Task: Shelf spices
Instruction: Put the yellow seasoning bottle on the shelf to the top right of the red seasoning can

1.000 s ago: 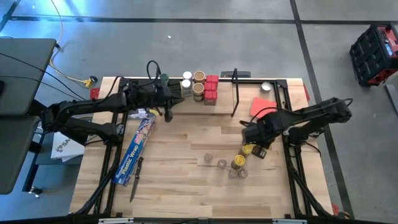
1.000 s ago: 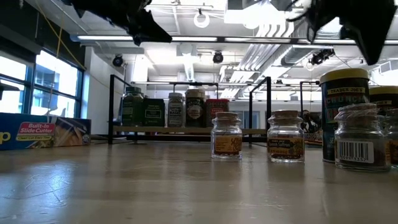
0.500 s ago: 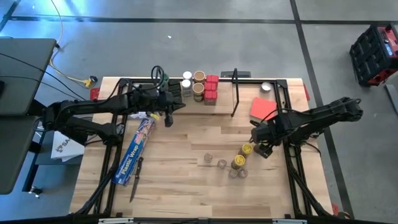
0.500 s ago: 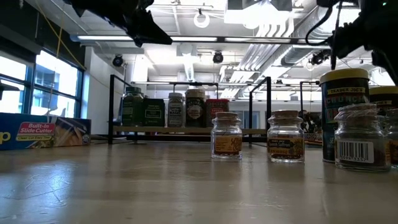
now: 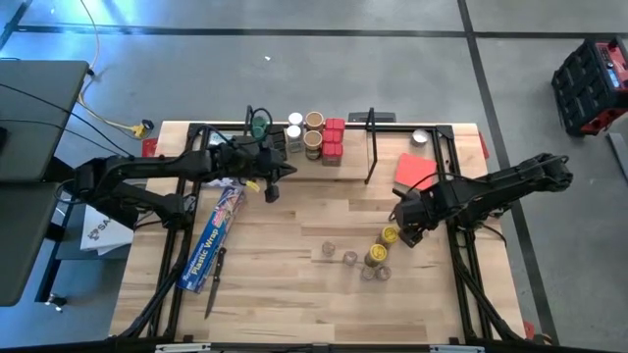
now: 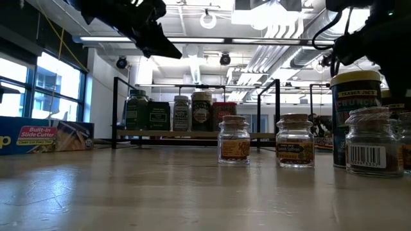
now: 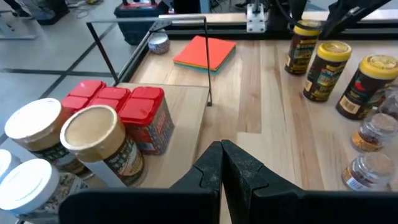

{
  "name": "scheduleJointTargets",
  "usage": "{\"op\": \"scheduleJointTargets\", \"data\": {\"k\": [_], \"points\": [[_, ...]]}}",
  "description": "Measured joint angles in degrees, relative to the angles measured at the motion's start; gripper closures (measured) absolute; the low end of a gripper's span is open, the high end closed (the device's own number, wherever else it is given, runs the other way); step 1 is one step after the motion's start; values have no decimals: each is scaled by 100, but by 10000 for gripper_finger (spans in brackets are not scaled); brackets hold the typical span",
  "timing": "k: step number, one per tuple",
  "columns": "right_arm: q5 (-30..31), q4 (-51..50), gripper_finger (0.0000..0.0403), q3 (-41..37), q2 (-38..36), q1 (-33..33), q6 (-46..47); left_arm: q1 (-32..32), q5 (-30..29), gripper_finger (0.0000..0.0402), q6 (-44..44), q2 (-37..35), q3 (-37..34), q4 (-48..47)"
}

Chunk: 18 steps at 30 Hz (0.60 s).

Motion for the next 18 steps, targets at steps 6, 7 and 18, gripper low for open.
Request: {"op": "scheduleJointTargets", "data": {"k": [6,7,18], "points": [[333,-14,92,0,0,-2,567,2,2,401,55,44,0,36],[341,-14,92,0,2,-2,658,2,2,401,59,42,0,57],[447,-17,118,0,2,-2,1650,-4,4,401,107,42,0,141]]}}
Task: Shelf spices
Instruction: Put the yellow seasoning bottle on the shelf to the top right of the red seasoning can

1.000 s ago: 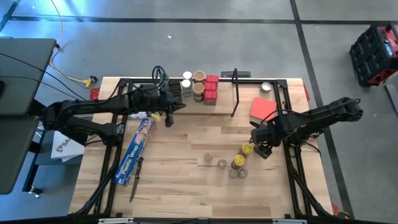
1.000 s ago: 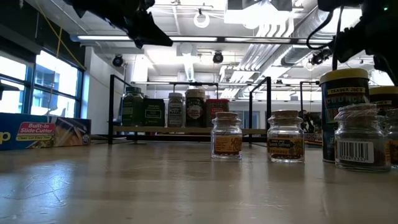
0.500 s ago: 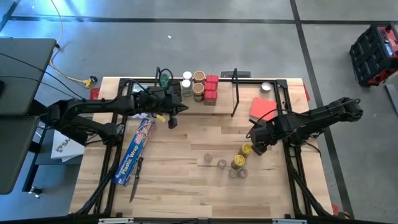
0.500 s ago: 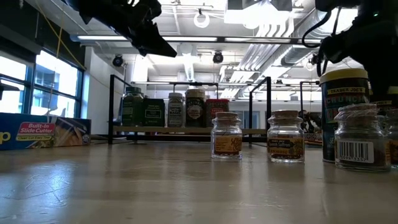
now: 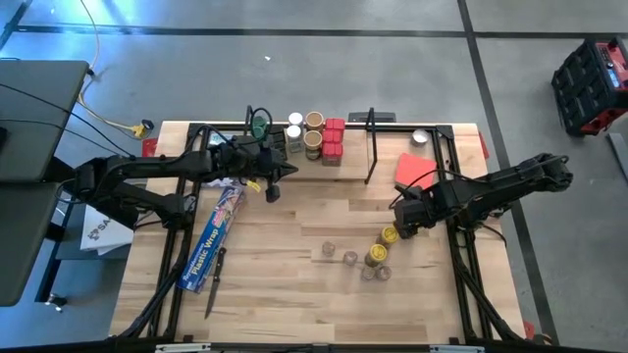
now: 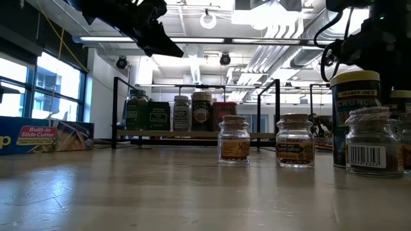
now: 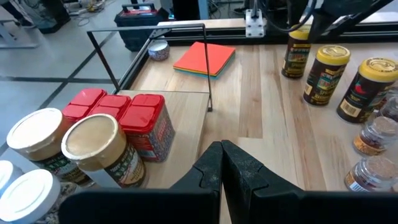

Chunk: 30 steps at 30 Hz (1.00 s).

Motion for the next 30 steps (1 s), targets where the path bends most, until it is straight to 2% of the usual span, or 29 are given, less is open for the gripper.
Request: {"op": "scheduleJointTargets", "data": {"k": [5,13,23,30], "points": [[52,-2,128,0,0,0,268,-7,3,401,-35,0,0,0],[59,73,172,9,0,0,-334,-7,27,401,-90,0,0,7],[132,806,182,9,2,-34,-2369,-6,26,401,-110,0,0,7],[175,903,182,100,2,-382,-3110,-4,24,401,-212,-2,0,4]]}}
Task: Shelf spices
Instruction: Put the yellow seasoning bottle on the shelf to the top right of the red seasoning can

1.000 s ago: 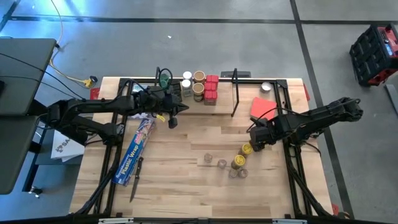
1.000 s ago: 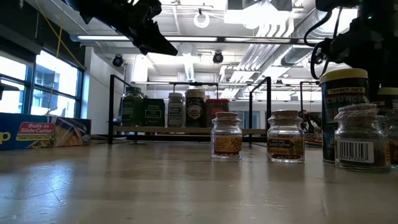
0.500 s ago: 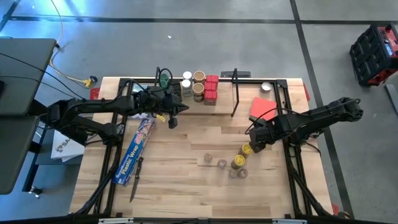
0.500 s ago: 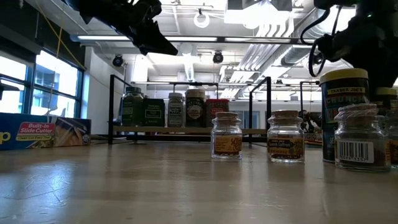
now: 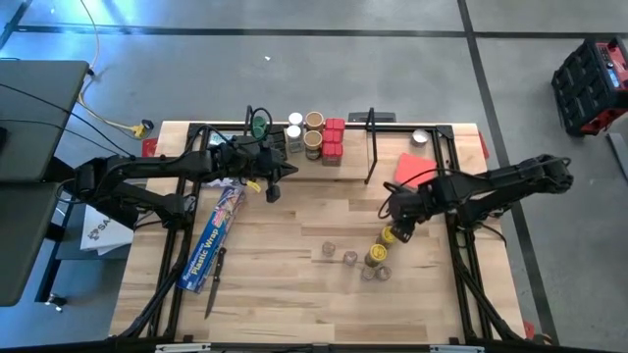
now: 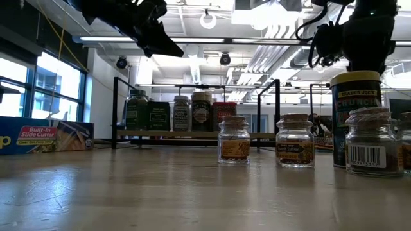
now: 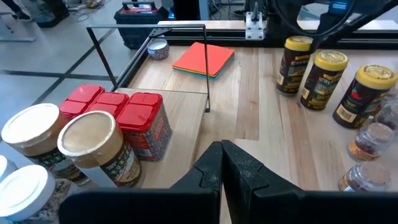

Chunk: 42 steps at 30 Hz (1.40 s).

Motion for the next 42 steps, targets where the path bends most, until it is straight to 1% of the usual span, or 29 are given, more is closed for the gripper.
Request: {"op": "scheduleJointTargets", "data": {"k": [7,13,17,22,25,28,37,42], "points": [[10,273,182,7,0,-340,-702,-31,-4,401,-46,0,0,0],[65,547,182,22,0,-590,-1040,-123,-4,401,-42,-4,0,-2],[75,407,182,421,85,-763,-1421,-144,-4,401,-22,-4,0,0],[220,45,183,1480,491,-898,-2008,-144,-125,401,61,-4,0,1],[218,-208,183,2314,937,-990,-2487,-144,-283,401,61,-4,0,-5],[209,-554,183,3248,1513,-1195,-3040,-142,-304,401,61,-4,0,-6],[385,-1783,183,5945,3456,-2419,-4824,-151,-304,401,-29,-4,0,-59],[258,-2311,183,6892,4275,-3070,-5532,-151,-302,401,-29,-4,0,-52]]}}
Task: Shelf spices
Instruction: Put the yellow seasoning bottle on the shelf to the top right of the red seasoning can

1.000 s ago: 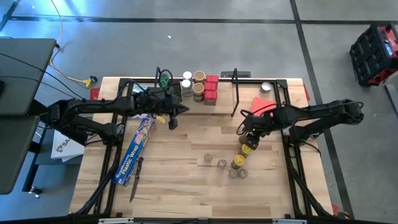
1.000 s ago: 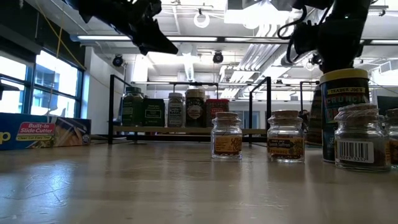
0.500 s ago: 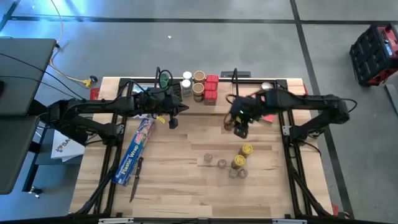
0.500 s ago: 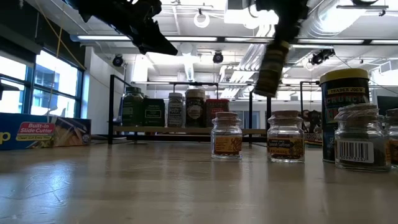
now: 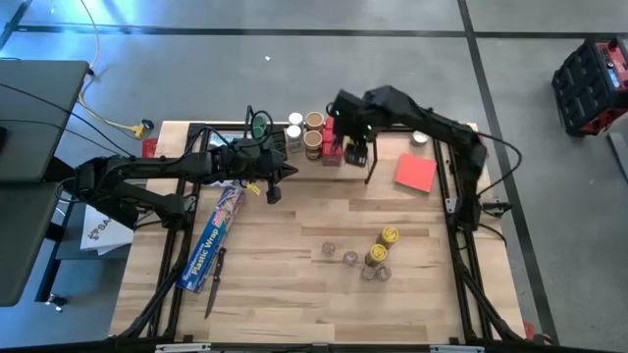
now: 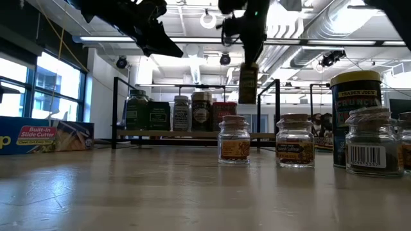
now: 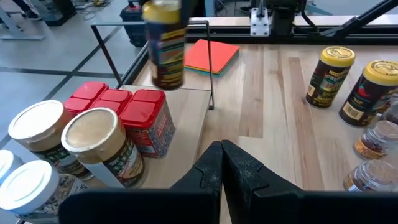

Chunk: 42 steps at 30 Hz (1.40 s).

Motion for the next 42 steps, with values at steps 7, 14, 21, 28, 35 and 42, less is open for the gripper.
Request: {"op": "scheduleJointTargets", "data": {"k": [7,14,21,28,35,42], "points": [[-322,-212,183,234,527,-643,-621,0,-2,401,0,0,0,2],[-457,122,183,234,759,-1101,-931,0,-4,401,0,0,0,4],[-464,394,183,227,820,-1384,-1035,0,-4,401,-2,-1,0,10],[-699,663,183,227,871,-1637,-1020,0,-4,401,-2,0,0,19],[-781,765,183,225,905,-1737,-876,-55,-4,401,-59,0,0,57],[-856,854,169,225,957,-1757,-869,-68,-3,401,-59,-1,0,55]]}}
